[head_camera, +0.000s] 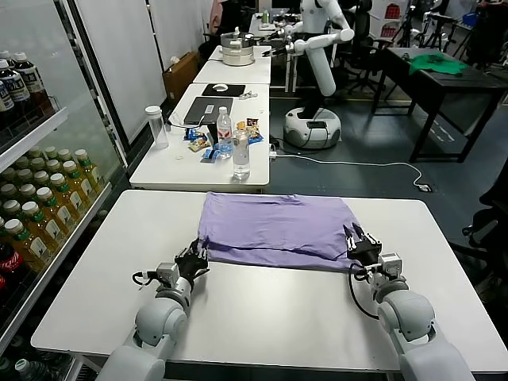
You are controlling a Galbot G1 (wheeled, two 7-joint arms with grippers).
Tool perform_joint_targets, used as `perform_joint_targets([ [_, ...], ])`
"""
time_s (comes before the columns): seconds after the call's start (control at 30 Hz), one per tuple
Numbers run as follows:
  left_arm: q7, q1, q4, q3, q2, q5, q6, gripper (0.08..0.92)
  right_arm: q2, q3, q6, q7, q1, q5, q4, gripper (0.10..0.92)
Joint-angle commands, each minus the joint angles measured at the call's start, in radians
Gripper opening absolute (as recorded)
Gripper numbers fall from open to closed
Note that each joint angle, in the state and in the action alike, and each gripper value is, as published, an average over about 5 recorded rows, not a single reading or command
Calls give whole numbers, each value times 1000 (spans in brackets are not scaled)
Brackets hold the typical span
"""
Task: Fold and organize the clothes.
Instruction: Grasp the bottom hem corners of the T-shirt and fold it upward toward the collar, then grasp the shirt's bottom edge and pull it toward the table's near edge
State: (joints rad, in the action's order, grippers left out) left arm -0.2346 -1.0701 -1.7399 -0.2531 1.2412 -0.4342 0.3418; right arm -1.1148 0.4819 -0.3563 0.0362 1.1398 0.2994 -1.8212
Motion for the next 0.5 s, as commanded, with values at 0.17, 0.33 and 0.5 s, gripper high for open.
perform_joint_targets([
  [0.17, -33, -1, 22, 6, 5, 5, 8, 660, -15, 57, -93, 40, 111, 87, -12, 731],
  [0.33, -52, 61, 93, 24, 11, 5, 12, 785, -24, 24, -152, 64, 82, 151, 24, 807],
  [0.5, -69, 91, 134, 34, 12, 8, 17, 745, -17, -5, -173, 72, 64, 172, 51, 715],
])
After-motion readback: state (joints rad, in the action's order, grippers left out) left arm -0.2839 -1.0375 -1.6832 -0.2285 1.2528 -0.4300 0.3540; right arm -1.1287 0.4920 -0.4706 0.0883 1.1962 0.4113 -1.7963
